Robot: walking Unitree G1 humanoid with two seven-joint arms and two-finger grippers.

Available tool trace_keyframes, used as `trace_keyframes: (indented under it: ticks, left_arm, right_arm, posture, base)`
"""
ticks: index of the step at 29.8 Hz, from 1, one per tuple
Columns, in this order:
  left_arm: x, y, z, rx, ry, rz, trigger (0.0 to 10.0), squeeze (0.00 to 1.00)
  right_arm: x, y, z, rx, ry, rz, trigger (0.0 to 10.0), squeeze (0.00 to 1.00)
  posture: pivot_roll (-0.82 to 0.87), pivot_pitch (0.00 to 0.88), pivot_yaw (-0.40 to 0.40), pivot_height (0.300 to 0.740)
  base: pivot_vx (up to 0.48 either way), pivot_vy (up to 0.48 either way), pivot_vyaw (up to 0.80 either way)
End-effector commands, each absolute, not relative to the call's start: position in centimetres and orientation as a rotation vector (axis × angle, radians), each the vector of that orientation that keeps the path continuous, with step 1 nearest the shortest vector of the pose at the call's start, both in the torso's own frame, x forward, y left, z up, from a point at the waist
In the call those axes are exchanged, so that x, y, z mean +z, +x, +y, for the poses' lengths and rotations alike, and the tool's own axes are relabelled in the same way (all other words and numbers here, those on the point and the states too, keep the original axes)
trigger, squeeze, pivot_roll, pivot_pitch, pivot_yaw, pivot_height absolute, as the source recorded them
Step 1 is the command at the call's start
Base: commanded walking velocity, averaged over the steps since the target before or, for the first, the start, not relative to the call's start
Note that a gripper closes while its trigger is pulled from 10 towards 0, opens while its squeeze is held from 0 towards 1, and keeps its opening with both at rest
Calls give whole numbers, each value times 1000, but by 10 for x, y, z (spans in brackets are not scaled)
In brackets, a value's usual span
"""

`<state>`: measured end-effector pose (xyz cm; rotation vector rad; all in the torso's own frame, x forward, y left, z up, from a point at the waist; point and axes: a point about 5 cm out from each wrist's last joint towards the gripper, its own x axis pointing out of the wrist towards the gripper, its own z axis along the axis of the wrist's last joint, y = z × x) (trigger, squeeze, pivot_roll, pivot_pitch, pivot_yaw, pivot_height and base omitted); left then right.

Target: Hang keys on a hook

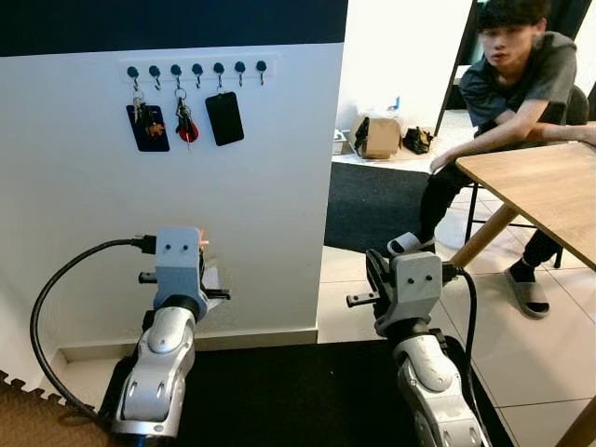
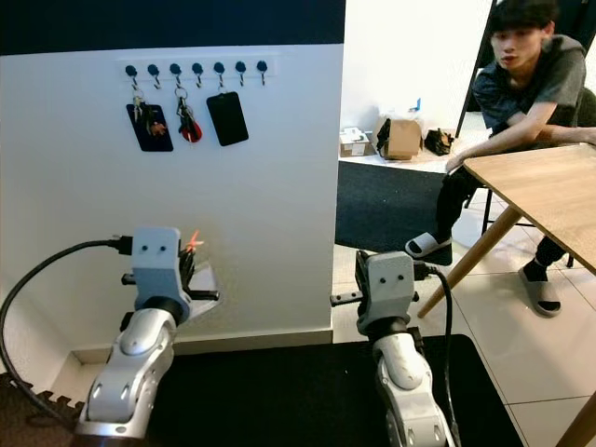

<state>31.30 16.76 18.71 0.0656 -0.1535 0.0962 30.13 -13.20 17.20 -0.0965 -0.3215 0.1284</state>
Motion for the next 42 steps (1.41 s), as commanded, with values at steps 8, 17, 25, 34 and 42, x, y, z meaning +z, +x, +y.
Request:
trace_keyframes:
  ticks: [8,17,25,34,42]
  left_arm:
    - [164,303,189,176,158,-108,10000,0]
    - [161,300,190,169,177,-118,10000,0]
    - [163,303,188,164,188,-130,10000,0]
    - [165,304,188,170,183,-140,10000,0]
    - [166,305,190,179,182,-148,10000,0]
  right_arm:
    - [161,294,-144,77,-165,-310,10000,0]
    - [157,293,-152,49,-174,-296,10000,0]
    - [157,294,-148,58,-174,-302,10000,0]
    - [157,294,-148,63,-176,-304,10000,0]
    - [158,296,-147,69,-179,-307,10000,0]
  posture:
    - [60,150,59,740]
    - [57,152,57,740]
    - [56,151,57,740]
    - [55,145,53,740]
    - [56,139,50,740]
  base:
    - [0,0,0]
    - [72,0,0]
    - [441,0,0]
    - [433,0,0]
    - [352,0,0]
